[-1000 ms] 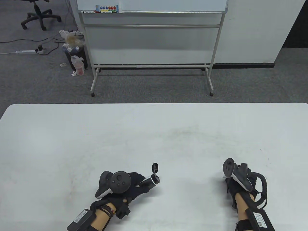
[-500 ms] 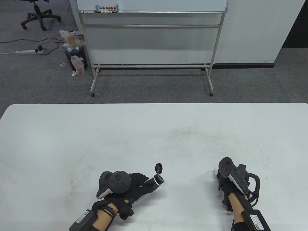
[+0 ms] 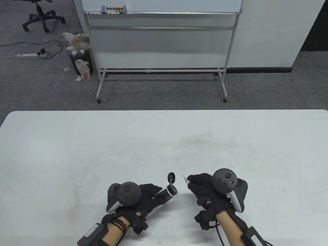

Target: Squeeze cleansing milk onto cotton pad

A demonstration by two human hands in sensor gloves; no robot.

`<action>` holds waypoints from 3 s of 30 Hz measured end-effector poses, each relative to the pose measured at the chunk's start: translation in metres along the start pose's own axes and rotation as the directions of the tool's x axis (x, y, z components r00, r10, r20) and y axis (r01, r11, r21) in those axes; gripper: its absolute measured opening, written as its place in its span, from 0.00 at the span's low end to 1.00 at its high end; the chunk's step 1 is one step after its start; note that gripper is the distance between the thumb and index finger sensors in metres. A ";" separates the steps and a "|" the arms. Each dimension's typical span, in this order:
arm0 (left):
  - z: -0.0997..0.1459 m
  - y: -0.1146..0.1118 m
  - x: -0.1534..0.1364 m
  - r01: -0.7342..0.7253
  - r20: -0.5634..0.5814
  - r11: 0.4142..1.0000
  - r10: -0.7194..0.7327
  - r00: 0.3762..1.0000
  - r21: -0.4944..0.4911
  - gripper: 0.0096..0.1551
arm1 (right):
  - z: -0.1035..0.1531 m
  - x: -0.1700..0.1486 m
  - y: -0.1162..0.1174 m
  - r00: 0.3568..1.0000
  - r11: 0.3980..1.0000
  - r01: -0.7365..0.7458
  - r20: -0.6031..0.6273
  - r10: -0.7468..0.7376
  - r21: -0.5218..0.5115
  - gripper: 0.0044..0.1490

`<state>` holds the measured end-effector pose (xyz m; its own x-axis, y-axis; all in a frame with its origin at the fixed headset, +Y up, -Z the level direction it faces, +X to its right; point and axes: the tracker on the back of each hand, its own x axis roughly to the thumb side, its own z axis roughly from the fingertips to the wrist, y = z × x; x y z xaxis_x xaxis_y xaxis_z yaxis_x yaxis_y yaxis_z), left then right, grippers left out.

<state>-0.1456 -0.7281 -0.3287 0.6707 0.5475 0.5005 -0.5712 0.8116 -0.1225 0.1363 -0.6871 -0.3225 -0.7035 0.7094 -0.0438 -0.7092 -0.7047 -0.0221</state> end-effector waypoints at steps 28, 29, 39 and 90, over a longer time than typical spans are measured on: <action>0.001 -0.004 0.007 0.032 0.033 0.999 -0.031 0.999 -0.032 0.23 | 0.017 -0.008 0.029 0.986 0.985 0.149 0.064 -0.155 0.093 0.24; 0.002 -0.004 0.008 0.037 0.031 0.999 -0.036 0.999 -0.029 0.24 | 0.017 -0.009 0.029 0.984 0.982 0.160 0.059 -0.166 0.103 0.24; 0.003 -0.001 -0.001 -0.014 -0.005 1.000 0.014 1.000 0.001 0.26 | 0.009 -0.014 0.027 0.960 0.932 0.213 0.113 -0.256 0.294 0.23; 0.002 0.008 -0.036 -0.496 -0.103 0.865 0.488 0.867 -0.074 0.38 | 0.002 -0.031 0.079 1.000 0.698 -0.002 -0.002 0.004 0.716 0.34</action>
<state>-0.1755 -0.7419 -0.3462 0.3511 0.8917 0.2858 -0.7919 0.4456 -0.4175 0.1023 -0.7645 -0.3212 -0.7064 0.7063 -0.0459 -0.5273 -0.4819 0.6998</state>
